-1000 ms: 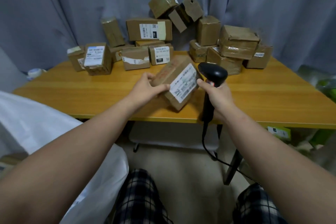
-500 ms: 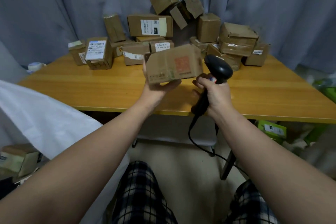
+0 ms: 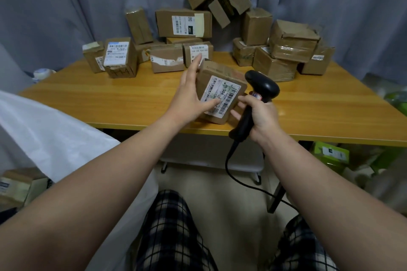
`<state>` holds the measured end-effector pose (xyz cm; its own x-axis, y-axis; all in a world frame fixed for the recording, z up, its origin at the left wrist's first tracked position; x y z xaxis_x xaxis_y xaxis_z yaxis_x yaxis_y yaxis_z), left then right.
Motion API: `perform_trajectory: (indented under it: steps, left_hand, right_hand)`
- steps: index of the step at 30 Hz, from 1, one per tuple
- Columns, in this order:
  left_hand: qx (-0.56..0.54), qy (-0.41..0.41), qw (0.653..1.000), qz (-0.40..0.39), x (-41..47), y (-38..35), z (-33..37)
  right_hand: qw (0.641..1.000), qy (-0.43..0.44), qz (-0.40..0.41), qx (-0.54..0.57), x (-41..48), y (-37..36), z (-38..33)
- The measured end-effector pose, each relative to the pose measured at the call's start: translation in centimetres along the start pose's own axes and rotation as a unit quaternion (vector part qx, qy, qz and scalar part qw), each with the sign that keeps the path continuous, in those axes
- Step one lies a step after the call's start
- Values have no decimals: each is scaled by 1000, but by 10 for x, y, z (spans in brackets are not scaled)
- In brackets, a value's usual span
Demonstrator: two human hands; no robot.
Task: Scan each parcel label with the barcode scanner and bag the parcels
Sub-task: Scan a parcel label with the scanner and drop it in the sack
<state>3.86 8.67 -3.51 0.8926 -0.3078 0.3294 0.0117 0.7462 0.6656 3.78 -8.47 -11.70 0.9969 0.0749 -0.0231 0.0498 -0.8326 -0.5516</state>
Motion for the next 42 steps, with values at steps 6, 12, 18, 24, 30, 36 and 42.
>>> perform_trajectory:
  steps: [6, 12, 18, 24, 30, 36, 42]
  left_hand:
    - [184, 33, 979, -80, 14, 10, 9]
    - [238, 109, 962, -76, 18, 16, -2]
    - [-46, 172, 984, -32, -5, 22, -39]
    - [-194, 223, 955, 7, -34, -7, -81]
    - [-257, 226, 939, 29, -39, -12, -88]
    - [-274, 234, 933, 18, -39, -12, -91]
    - [-277, 237, 931, 11, -40, -14, -90]
  right_hand:
    - [996, 46, -31, -64, -2, -14, -21]
    - [986, 90, -105, -89, -6, -45, -47]
    - [957, 120, -76, -253, -25, -34, -51]
    - [927, 89, -72, -357, -39, -19, -10]
    - [900, 110, -87, -412, -49, -23, 7]
    - [905, 116, -76, -403, -50, -17, 9]
    - [906, 114, -86, -399, -55, -18, 7]
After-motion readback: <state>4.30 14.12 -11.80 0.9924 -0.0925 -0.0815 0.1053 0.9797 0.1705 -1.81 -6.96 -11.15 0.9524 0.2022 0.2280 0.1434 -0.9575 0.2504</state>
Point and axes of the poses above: each hand's wrist, its own x-axis towards the middle knuckle, its own y-axis out of the back of the hand, z = x × y, the point moved 10 cm from there along x, towards the middle knuckle, and after that the axes turned 15 degrees about -z, right-handed, at the moved point
